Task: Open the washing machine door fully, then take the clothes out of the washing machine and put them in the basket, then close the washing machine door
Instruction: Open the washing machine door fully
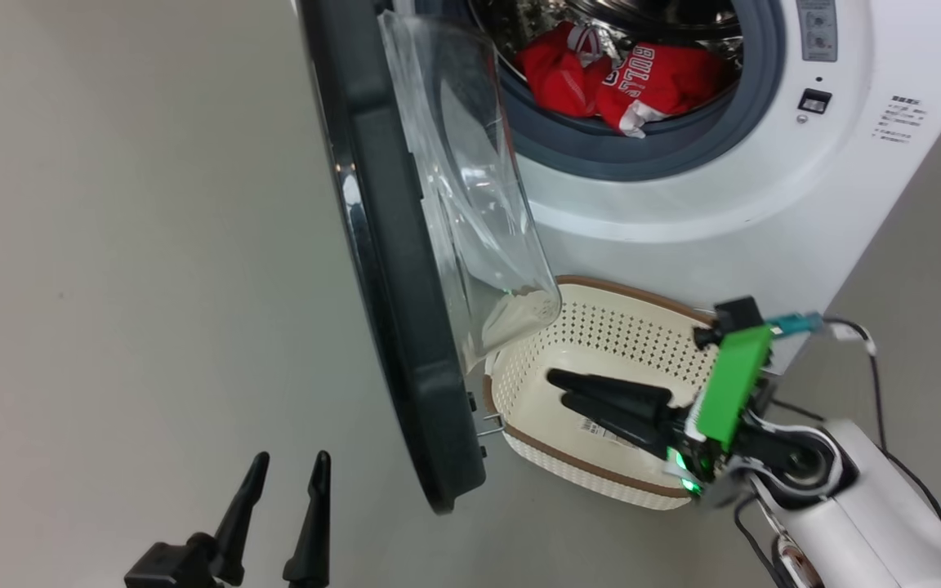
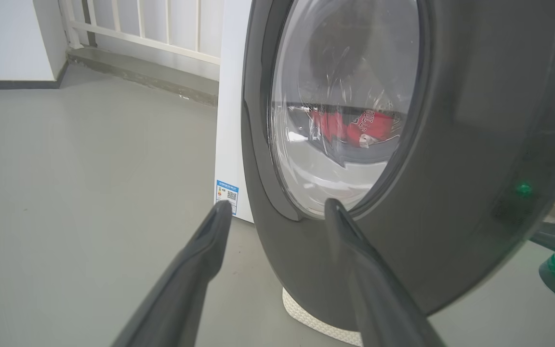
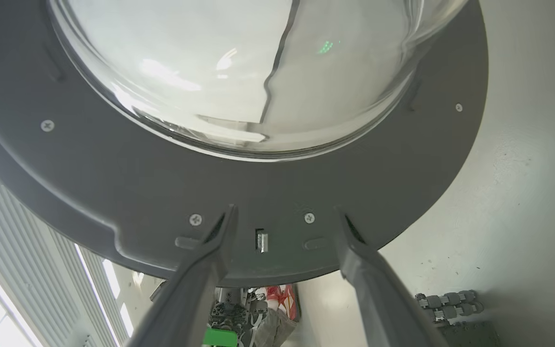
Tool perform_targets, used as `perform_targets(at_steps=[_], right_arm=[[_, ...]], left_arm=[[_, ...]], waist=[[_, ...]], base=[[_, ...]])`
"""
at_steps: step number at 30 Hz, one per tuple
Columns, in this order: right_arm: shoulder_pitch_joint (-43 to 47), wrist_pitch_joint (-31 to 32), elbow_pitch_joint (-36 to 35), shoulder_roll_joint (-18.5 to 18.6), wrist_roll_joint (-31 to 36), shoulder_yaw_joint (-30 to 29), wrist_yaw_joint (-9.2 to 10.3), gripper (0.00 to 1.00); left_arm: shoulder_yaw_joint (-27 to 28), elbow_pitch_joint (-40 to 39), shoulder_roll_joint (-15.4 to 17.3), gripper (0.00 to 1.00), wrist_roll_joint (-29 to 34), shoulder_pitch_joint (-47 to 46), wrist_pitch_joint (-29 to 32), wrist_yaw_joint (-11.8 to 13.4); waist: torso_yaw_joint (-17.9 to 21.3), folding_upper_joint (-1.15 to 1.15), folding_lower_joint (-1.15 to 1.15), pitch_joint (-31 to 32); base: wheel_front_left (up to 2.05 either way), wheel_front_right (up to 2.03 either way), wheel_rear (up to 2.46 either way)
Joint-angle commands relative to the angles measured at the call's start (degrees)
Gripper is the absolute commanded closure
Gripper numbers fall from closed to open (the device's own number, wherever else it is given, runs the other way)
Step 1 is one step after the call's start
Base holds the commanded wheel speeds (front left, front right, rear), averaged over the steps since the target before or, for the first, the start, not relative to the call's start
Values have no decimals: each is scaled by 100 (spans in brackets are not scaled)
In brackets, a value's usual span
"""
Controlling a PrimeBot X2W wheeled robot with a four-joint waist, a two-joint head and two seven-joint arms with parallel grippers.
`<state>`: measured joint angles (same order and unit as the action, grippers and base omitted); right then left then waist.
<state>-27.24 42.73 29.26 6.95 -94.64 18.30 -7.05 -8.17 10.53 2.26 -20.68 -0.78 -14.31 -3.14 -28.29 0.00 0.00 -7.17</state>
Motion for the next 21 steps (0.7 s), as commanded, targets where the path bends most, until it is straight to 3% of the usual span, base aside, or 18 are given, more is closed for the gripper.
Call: perform_targets(at_steps=[1, 10, 21], right_arm=[[73, -79, -187, -34, 38, -13, -44, 0], [827, -717, -320, 184, 438, -247, -44, 0], [1188, -2572, -318, 456, 1618, 39, -44, 0]], left_arm=[[222, -103, 62, 0, 69, -84, -69, -35], [350, -95, 62, 0, 128, -54, -69, -68], [412, -92, 62, 0, 142, -49, -69, -79]], waist=[[39, 0, 0, 21], [192, 0, 0, 61], [325, 0, 0, 57]], base=[[0, 0, 0], [0, 0, 0], [0, 0, 0]])
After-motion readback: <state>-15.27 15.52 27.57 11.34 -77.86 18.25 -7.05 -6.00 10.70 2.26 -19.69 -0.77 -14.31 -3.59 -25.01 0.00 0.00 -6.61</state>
